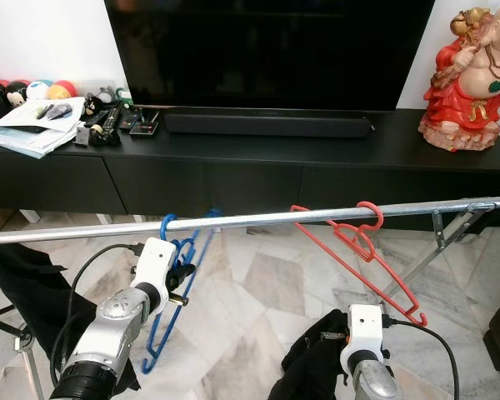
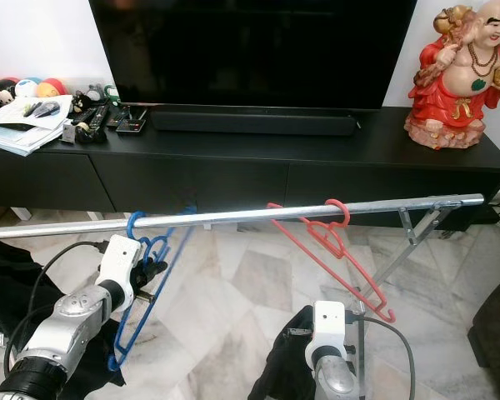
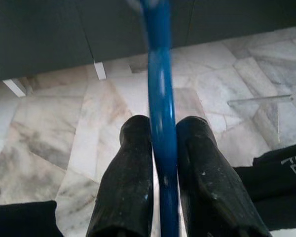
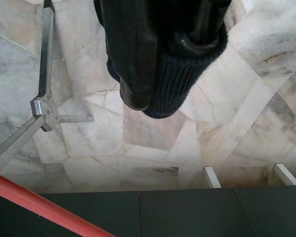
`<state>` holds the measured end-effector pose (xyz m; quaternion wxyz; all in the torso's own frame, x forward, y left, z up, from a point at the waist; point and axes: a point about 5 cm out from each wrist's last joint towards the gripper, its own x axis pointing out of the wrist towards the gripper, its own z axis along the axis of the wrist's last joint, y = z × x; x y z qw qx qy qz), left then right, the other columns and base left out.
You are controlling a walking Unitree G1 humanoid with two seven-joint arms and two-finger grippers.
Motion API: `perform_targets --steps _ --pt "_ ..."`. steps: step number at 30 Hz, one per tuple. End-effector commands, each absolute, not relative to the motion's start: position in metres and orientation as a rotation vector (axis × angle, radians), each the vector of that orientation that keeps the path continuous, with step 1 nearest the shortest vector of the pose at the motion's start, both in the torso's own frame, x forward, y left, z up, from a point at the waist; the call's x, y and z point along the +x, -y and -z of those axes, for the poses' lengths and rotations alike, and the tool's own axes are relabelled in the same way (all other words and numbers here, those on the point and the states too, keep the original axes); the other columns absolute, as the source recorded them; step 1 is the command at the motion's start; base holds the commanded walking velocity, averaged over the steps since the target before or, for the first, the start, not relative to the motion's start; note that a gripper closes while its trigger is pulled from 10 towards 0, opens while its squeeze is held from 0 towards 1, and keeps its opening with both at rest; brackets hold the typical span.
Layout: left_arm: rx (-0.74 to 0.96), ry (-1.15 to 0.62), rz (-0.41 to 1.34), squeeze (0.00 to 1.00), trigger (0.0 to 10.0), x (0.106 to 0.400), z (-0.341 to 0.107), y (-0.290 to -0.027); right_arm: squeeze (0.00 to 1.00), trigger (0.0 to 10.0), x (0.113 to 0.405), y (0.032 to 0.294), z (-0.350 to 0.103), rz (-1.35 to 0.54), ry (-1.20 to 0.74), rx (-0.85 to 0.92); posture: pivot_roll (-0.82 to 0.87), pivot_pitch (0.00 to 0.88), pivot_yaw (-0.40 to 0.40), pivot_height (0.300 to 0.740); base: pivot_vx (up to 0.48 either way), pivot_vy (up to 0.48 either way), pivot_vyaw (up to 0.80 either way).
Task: Hang hanger
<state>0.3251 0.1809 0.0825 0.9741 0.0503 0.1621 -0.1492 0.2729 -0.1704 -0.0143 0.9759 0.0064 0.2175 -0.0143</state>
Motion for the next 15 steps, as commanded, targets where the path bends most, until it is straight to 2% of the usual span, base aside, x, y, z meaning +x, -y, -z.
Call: perform_targets --steps 1,8,15 --pt "0.123 -0.387 0.303 0.00 0.0 0.3197 -0.0709 -0.1812 0.00 10.0 0.2733 0.1690 0.0148 0.029 -0.446 0.017 -0.05 0.088 0.021 0.740 0.000 0.000 0.00" --pt "0.134 -0.435 0.304 0.00 0.0 0.3161 -0.0632 -0.1821 0.00 10.0 0.2730 0.1689 0.0151 0.029 -0.447 0.017 -0.05 0.091 0.022 0.740 0.000 0.000 0.00" --pt "0.123 -0.377 0.254 0.00 0.0 0.3185 -0.0703 -0.1837 0.00 10.0 0.2724 0.1685 0.0157 0.027 -0.449 0.016 -0.05 0.093 0.022 0.740 0.000 0.000 0.00"
